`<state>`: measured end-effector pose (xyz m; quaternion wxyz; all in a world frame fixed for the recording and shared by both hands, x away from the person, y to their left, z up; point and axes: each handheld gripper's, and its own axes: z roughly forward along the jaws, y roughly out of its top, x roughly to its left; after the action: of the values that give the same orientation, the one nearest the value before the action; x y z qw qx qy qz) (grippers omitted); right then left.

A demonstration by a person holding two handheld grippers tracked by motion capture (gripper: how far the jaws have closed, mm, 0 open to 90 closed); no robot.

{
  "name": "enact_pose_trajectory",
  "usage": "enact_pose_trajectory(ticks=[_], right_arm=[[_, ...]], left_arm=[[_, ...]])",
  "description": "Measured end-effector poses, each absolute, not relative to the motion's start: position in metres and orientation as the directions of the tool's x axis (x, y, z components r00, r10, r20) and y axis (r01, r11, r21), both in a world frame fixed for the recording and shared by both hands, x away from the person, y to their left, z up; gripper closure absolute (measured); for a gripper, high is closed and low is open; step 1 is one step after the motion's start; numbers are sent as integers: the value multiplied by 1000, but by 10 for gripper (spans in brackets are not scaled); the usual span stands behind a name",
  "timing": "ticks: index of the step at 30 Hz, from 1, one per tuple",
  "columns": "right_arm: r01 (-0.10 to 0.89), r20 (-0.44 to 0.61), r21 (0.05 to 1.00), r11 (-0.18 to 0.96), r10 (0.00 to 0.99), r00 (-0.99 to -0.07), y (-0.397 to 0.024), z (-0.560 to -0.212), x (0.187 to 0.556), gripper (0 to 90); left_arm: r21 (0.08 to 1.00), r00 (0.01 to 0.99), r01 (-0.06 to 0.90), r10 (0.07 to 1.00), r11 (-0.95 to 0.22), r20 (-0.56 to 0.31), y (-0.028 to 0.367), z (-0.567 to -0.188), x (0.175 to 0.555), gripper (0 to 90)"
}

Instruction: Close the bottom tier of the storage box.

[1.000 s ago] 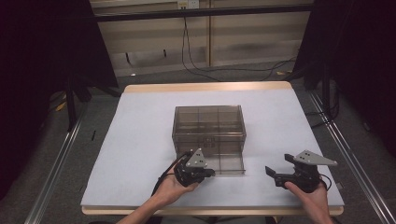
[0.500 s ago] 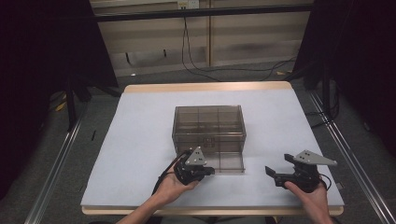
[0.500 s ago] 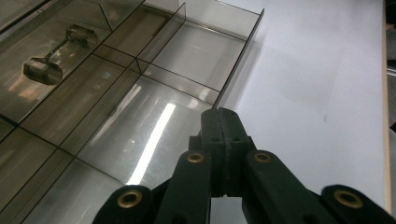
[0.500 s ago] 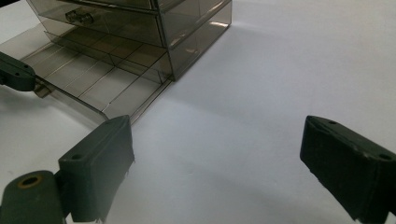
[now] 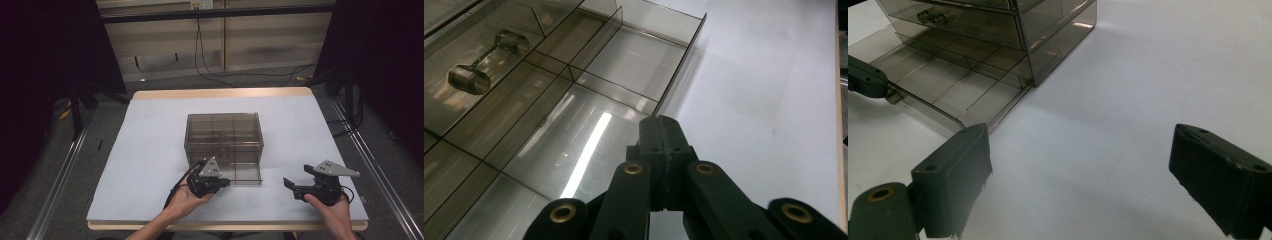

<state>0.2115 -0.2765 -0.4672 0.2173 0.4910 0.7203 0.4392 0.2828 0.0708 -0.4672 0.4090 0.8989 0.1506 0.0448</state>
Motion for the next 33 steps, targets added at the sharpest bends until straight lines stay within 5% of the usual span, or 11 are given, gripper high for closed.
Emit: enact_pose_trajectory(ticks=[33], right_arm=[[515,116,847,133,899,-423,-277,-467,213,99]], left_arm=[[754,941,248,336,-608,-38,70,-469,289,900]])
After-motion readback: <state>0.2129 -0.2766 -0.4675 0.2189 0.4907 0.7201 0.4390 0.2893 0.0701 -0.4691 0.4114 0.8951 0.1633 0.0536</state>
